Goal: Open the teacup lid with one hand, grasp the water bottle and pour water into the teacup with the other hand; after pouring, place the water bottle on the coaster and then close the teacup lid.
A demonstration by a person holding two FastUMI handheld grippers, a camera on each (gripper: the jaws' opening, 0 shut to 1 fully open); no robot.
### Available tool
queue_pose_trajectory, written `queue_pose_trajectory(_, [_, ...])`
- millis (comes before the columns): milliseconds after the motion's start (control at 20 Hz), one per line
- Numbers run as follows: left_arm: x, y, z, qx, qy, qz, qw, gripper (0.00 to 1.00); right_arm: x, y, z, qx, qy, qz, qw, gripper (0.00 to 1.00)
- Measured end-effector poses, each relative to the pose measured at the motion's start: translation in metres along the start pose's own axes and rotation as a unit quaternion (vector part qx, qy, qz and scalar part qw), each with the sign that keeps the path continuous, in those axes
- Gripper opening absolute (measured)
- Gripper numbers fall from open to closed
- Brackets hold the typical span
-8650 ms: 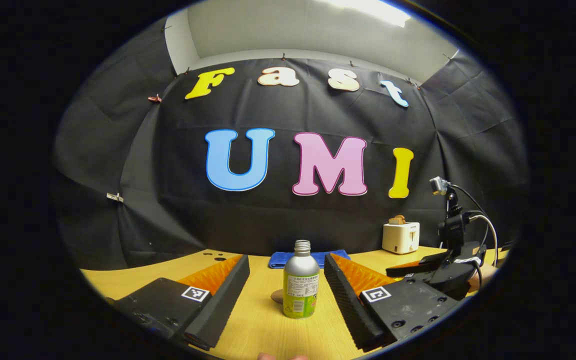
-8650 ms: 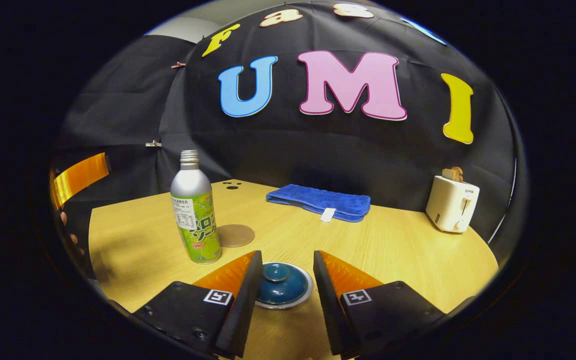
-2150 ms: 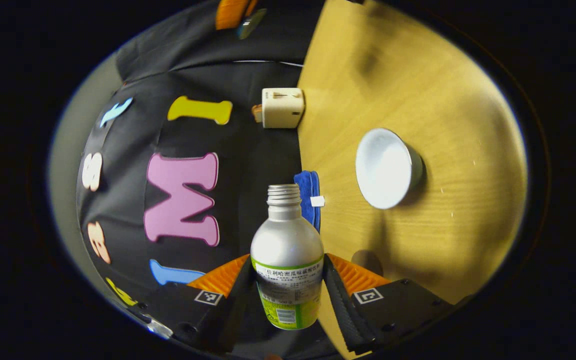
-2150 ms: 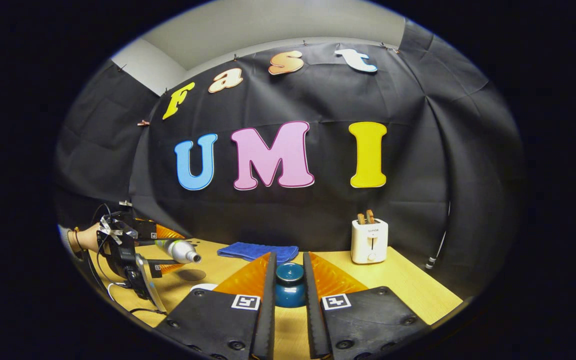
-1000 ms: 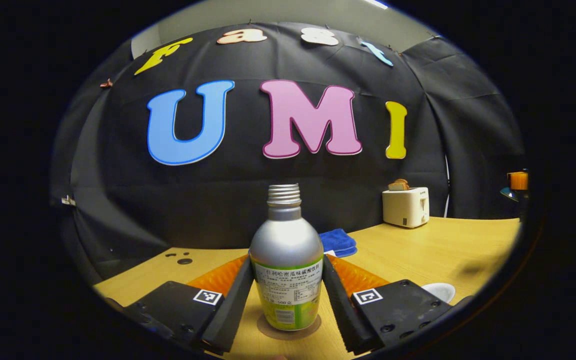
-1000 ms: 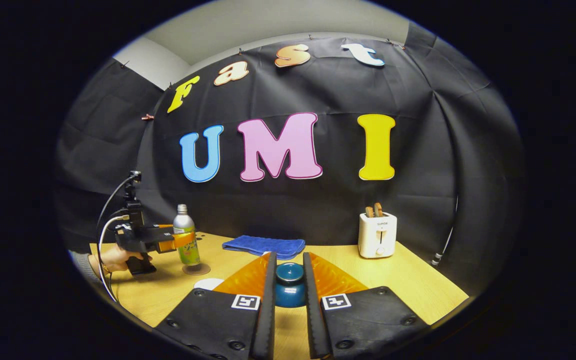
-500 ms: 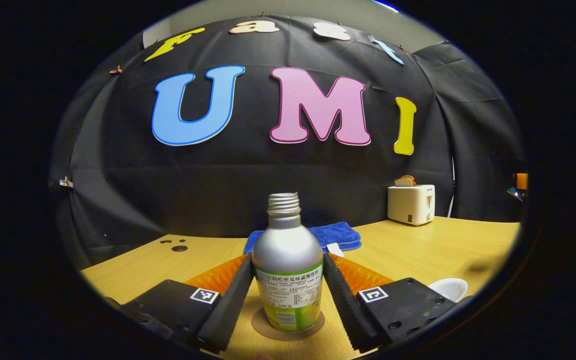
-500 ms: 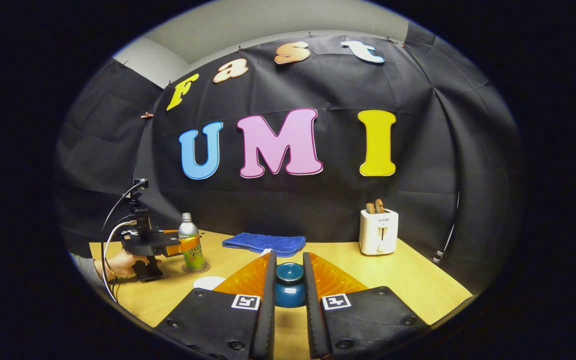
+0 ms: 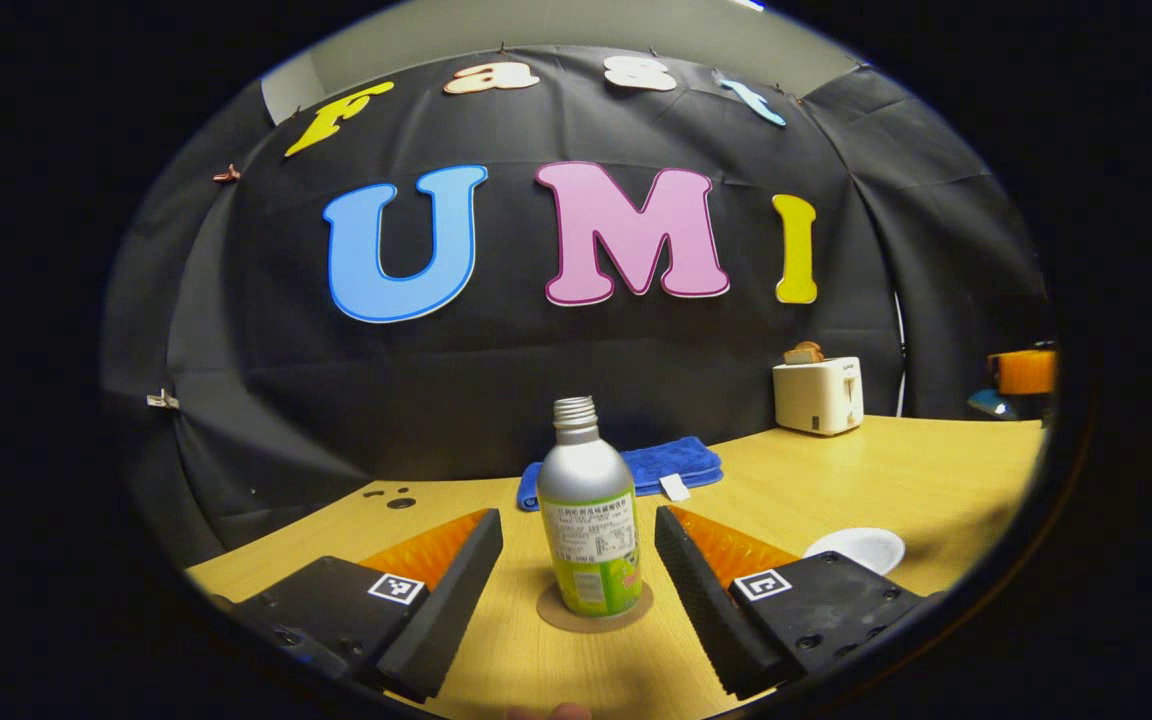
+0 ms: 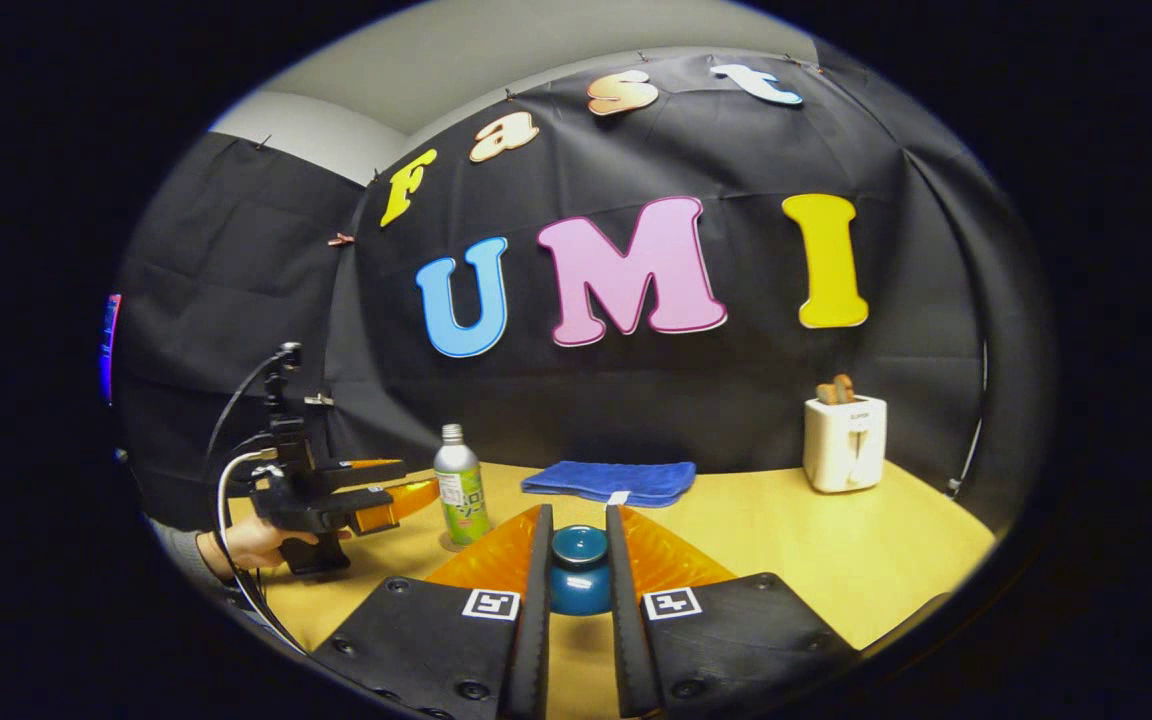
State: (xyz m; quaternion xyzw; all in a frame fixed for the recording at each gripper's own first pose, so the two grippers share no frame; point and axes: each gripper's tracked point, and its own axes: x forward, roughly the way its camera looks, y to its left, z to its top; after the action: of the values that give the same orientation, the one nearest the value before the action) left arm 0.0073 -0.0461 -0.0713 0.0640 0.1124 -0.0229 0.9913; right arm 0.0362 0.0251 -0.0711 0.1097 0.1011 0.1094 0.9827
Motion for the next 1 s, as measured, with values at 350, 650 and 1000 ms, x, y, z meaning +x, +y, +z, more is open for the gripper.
queue_pose_trajectory(350, [-0.043, -0.011, -0.022, -0.075, 0.016, 0.003, 0.997, 0.97, 0.063, 0.038, -0.052, 0.013, 0.065, 0.023, 0.998, 0.30])
queue_pose_trajectory(650, [-0.043, -0.007, -0.030, -0.057, 0.028, 0.019, 0.998, 0.98, 0.082, 0.034, -0.086, -0.013, 0.120, 0.013, 0.993, 0.30])
queue_pose_trajectory(1000, [-0.038, -0.013, -0.029, -0.051, 0.029, 0.007, 0.998, 0.98, 0.092, 0.036, -0.107, -0.024, 0.150, 0.015, 0.988, 0.30])
